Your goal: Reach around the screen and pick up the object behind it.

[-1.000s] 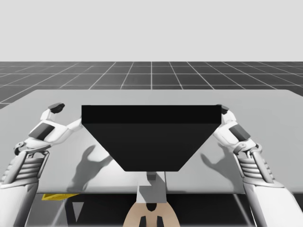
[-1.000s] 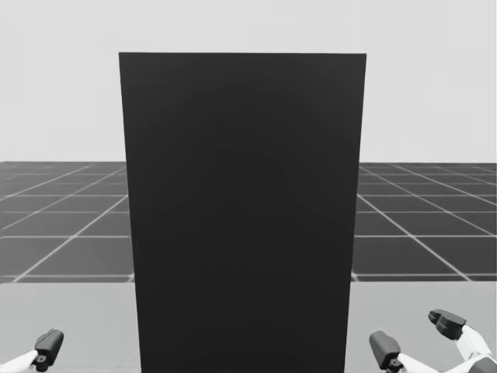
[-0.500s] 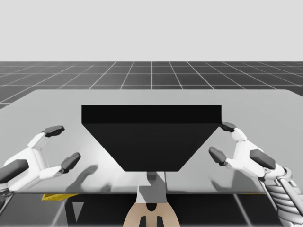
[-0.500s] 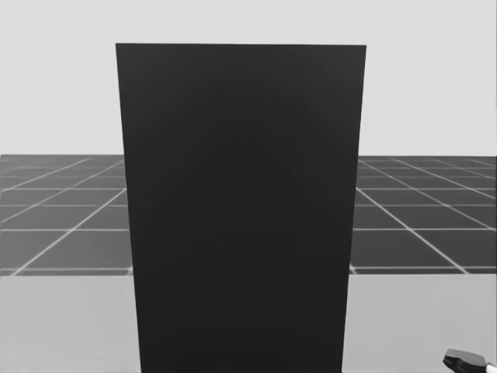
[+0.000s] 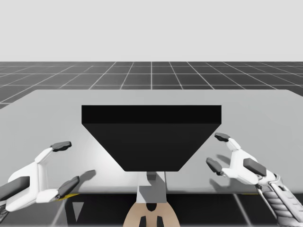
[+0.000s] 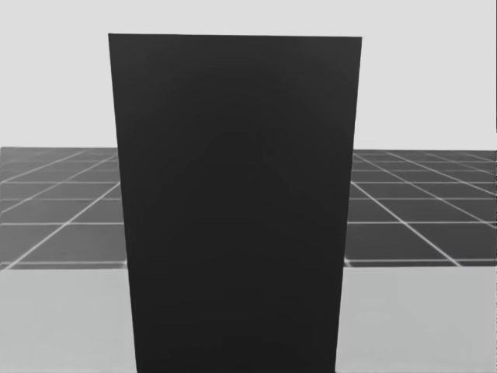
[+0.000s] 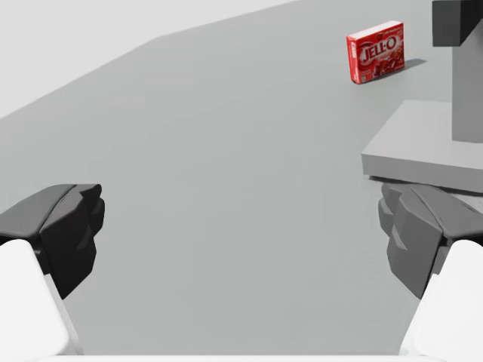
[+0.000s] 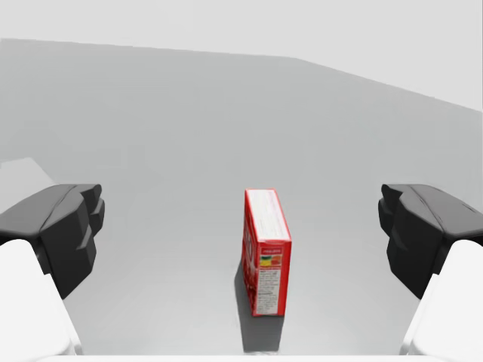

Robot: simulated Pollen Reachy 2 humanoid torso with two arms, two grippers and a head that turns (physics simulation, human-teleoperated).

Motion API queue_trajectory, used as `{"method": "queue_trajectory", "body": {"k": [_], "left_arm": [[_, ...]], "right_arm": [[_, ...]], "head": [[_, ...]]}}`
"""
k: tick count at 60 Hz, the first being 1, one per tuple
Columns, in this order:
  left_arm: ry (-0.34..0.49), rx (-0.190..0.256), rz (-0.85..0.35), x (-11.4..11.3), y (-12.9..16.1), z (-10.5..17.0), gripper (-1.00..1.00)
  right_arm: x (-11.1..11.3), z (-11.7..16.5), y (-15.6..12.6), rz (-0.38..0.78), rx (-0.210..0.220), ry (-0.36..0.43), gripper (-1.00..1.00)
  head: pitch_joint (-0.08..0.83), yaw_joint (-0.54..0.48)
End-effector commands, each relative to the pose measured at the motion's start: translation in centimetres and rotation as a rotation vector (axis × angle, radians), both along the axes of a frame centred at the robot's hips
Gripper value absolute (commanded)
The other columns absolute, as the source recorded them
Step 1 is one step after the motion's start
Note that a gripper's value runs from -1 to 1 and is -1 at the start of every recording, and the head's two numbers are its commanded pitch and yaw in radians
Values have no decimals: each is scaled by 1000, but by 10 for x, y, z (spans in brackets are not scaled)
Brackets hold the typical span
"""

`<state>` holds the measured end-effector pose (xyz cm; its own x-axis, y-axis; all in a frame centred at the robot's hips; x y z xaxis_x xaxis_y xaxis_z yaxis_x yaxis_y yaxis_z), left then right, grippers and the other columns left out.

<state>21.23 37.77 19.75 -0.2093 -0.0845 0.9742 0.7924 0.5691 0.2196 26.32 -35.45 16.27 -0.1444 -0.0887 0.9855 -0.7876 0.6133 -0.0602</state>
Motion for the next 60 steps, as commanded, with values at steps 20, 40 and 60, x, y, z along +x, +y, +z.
{"method": "queue_trajectory", "body": {"k": [20,40,60], "left_arm": [[-9,13,-46,-1,-9,-8,-1000],[-20,16,-56,-1,-11,-9,-1000],[-32,24,-51,-3,-12,-9,-1000]], "right_arm": [[67,-38,43,29,-54,59,-1000],[92,-62,81,84,-80,129,-1000],[91,-68,88,53,-137,84,1000]], "head": [[95,-48],[96,-44],[93,-45]]}}
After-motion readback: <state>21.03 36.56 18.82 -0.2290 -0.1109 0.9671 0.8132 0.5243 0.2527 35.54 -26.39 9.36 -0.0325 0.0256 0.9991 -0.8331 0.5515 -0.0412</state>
